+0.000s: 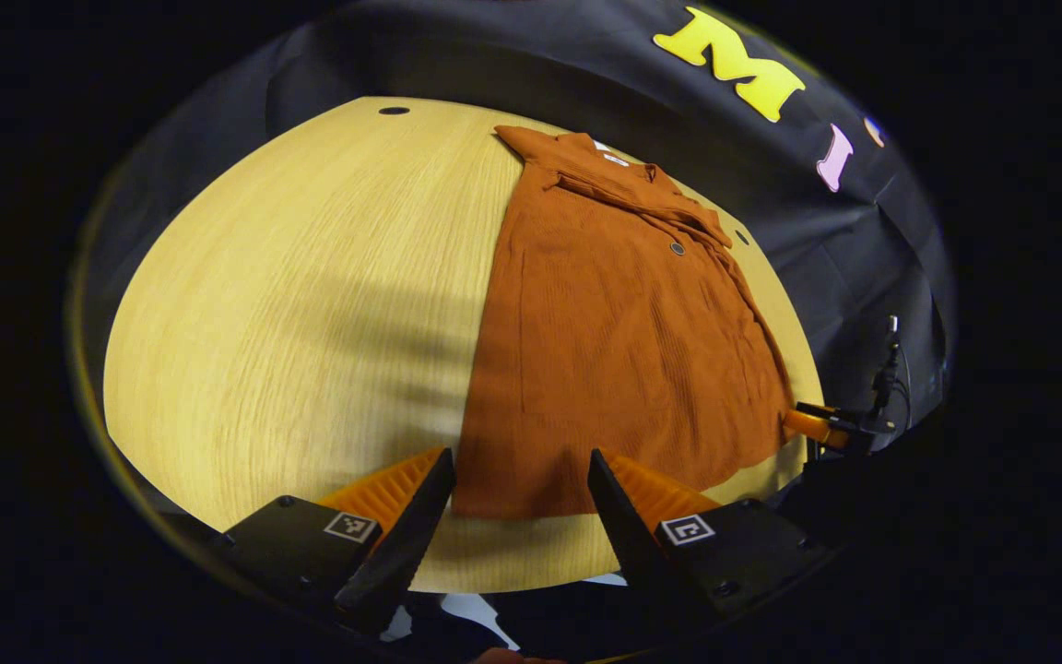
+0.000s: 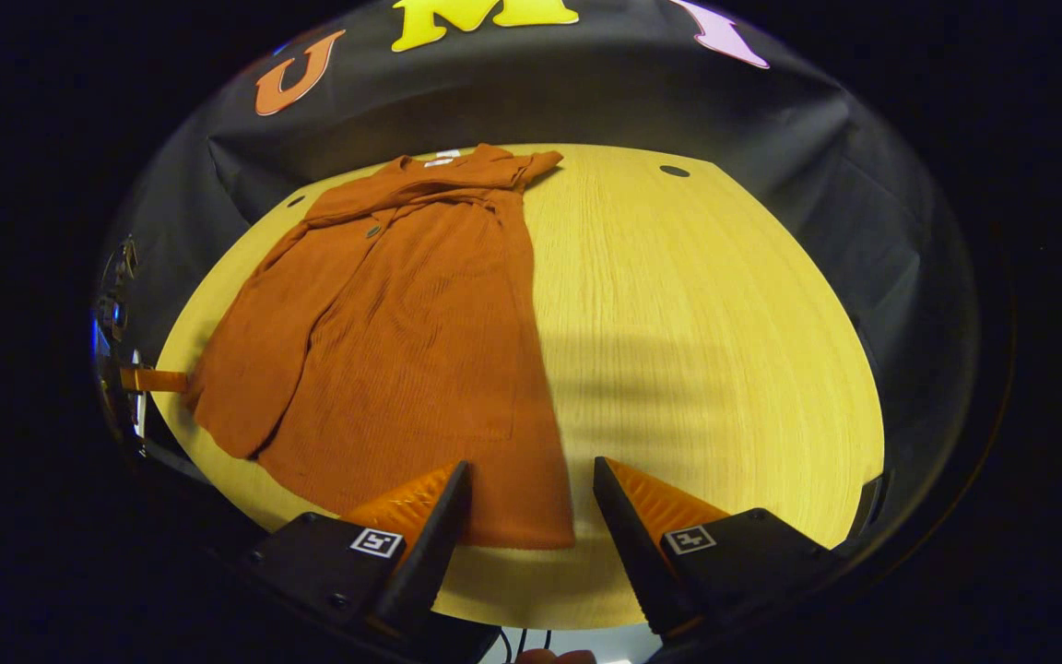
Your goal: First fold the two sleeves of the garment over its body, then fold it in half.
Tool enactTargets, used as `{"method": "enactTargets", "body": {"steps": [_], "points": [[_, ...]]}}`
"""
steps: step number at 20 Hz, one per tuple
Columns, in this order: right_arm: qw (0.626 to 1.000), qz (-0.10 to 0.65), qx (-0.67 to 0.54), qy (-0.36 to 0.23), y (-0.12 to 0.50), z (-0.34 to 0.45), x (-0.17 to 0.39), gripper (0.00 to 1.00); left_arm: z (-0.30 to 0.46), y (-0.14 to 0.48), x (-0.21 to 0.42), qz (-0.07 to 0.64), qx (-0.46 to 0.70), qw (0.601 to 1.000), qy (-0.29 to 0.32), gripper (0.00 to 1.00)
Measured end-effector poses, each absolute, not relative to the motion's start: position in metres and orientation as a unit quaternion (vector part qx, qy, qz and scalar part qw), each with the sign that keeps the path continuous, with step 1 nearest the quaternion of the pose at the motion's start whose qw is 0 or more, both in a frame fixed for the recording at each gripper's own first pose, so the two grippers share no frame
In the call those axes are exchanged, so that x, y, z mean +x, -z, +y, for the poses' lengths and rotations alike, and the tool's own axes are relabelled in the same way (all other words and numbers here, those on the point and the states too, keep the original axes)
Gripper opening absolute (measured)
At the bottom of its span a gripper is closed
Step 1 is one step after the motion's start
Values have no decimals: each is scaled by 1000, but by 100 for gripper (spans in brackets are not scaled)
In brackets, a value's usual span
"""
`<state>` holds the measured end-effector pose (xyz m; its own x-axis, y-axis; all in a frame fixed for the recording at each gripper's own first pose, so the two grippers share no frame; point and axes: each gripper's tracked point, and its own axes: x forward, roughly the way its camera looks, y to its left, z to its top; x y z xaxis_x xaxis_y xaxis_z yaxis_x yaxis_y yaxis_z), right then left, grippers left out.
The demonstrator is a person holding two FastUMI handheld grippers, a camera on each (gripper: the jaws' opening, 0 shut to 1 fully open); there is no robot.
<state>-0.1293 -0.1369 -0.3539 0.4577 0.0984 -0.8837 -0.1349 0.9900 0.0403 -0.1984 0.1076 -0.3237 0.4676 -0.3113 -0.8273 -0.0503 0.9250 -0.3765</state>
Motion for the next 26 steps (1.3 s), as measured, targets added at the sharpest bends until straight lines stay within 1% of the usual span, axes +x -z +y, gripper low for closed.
{"method": "enactTargets", "body": {"steps": [3,4,5,6,8,9,11,13,17,22,26], "points": [[852,518,-27,-73,356,-135,-130,88,95,326,-197,517,-182,832,82,91],[852,518,-24,-73,356,-131,-130,88,90,329,-197,522,-188,828,83,83],[851,519,-17,-75,357,-127,-131,73,85,332,-197,523,-191,826,82,74],[850,520,-8,-77,356,-121,-133,63,79,335,-198,524,-195,825,81,45],[848,526,18,-65,356,-117,-132,17,69,336,-197,524,-208,822,80,13],[846,528,37,-64,355,-115,-128,10,68,336,-195,521,-208,825,77,11],[840,536,63,-56,353,-115,-131,1,68,335,-196,520,-195,828,79,5],[842,532,70,-55,346,-117,-123,1,69,330,-195,516,-178,833,88,4],[859,500,98,-47,317,-117,-96,1,65,299,-165,480,-158,857,107,4],[885,442,138,-49,259,-114,-45,1,55,241,-112,415,-146,888,132,3],[902,401,144,-64,220,-110,3,1,58,202,-61,366,-128,912,134,3]]}}
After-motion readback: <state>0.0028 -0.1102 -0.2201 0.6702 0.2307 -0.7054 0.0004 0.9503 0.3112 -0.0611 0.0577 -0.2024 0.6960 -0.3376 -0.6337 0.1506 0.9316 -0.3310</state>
